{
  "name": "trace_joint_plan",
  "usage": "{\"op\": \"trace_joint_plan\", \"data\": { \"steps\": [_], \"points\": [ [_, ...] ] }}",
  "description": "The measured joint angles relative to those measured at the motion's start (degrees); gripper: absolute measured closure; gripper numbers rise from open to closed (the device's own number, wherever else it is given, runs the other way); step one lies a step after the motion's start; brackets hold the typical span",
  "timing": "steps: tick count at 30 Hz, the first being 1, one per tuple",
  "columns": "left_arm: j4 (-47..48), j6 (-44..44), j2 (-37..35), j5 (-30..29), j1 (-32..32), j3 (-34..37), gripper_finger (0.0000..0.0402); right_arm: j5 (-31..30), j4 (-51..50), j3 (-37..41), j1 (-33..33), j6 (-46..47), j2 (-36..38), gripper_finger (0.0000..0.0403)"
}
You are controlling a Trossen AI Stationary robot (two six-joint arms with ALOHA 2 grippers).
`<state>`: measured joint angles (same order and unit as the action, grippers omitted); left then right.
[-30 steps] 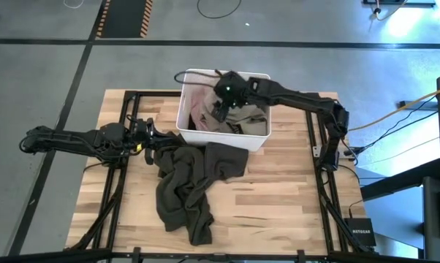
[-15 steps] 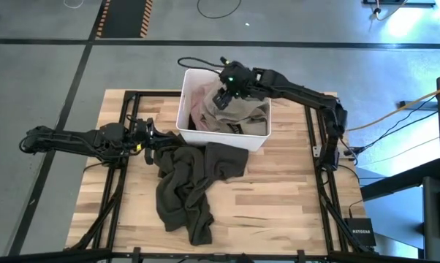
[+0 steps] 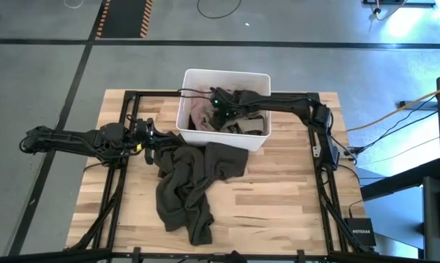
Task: Sort clothes
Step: Put the brown short into the white laundry bin, then put the black hoodie into the white laundry bin
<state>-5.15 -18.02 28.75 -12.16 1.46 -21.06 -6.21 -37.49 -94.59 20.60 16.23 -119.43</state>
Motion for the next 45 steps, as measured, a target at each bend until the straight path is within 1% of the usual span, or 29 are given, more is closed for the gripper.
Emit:
{"op": "trace_joint_plan", "data": {
  "steps": [4,7,13,17,22,26,31,33,35,37,38,41,45],
  "points": [
    [0.00,0.00,0.00,0.00,0.01,0.00,0.0386,-0.08,0.29,0.29,0.00,-0.15,-0.54,0.0194],
    [0.00,0.00,0.00,0.00,0.02,0.00,0.0386,-0.16,-0.71,-0.64,-0.17,-1.61,0.72,0.0194],
    [0.24,-0.01,0.00,0.00,0.01,0.00,0.0386,-3.86,-5.83,-4.97,-2.00,-5.92,6.69,0.0194],
    [0.24,-0.01,0.00,0.00,0.02,0.00,0.0386,-6.27,-8.28,-7.95,-3.99,-7.13,11.22,0.0194],
    [0.06,-0.71,0.00,0.00,0.00,0.00,0.0386,-6.45,-8.38,-8.81,-8.35,-8.08,16.73,0.0194],
    [0.24,-0.83,0.02,0.00,0.01,0.00,0.0386,-6.84,-10.20,-8.81,-13.98,-10.75,19.58,0.0194],
    [0.25,-0.80,0.02,0.00,0.01,0.00,0.0386,-7.05,-11.98,-8.81,-24.11,-12.47,19.75,0.0194],
    [0.43,-0.79,0.01,0.00,0.00,0.00,0.0386,-8.15,-12.00,-8.81,-28.50,-13.91,19.27,0.0194],
    [0.48,-0.76,0.02,-0.02,0.00,0.00,0.0386,-11.43,-11.41,-8.20,-32.82,-15.95,19.05,0.0194],
    [0.85,-0.70,0.02,0.00,0.02,0.00,0.0386,-15.14,-7.74,-5.62,-36.70,-17.03,19.03,0.0194],
    [1.10,-0.66,0.01,-0.01,0.00,0.00,0.0386,-15.84,-5.50,-4.12,-38.34,-17.32,19.03,0.0194],
    [1.22,0.13,0.13,-0.02,0.00,0.00,0.0386,-15.30,0.13,0.88,-42.80,-18.03,18.98,0.0194],
    [1.23,0.15,0.13,-0.02,0.00,0.00,0.0386,-13.69,12.34,10.83,-46.28,-18.37,18.63,0.0194]
  ]
}}
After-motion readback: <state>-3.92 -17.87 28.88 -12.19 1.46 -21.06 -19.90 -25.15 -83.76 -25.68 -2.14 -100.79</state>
